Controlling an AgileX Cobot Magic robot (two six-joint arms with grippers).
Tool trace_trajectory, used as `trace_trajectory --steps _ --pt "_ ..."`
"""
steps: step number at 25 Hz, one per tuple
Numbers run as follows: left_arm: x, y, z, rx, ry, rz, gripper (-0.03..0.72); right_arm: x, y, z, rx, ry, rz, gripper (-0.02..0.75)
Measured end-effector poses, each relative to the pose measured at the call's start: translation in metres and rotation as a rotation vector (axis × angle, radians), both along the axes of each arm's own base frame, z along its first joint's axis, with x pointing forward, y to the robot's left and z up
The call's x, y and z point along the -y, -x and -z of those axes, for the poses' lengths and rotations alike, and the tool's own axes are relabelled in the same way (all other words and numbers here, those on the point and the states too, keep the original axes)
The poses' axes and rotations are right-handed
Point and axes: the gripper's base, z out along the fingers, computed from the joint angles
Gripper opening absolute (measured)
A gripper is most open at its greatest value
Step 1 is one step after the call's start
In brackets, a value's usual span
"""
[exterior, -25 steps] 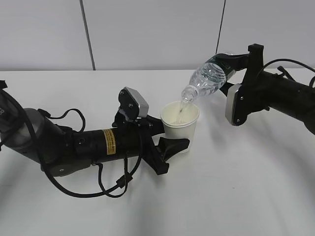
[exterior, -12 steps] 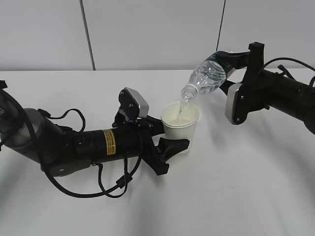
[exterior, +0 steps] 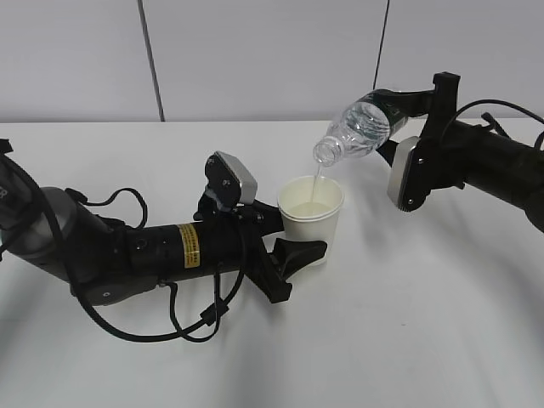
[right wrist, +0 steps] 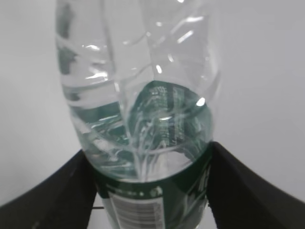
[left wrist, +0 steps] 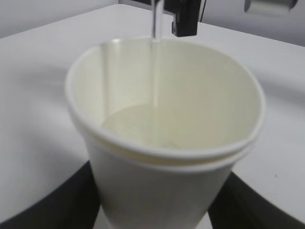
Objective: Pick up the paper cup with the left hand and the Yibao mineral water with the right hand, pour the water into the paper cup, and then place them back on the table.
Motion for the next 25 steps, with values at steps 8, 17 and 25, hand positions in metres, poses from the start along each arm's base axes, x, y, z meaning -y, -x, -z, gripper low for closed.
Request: trace_trajectory --steps 8,17,25 --pt "0.0004 0.0002 -0.0011 0.004 0.012 0.003 0.409 -0.0009 0.0005 0.0004 -0.042 -0.067 -0.005 0.49" --pt "0.0002 -0.0005 -0.0015 0.003 0.018 -0.005 0.409 -0.0003 0.0002 0.0001 -0.229 -0.408 0.035 0.49" --pt "-0.0017 -0.004 -0.0004 -0.014 0.012 -0.054 0.409 0.0 0.0 0.0 -0.401 -0.72 0.067 0.49"
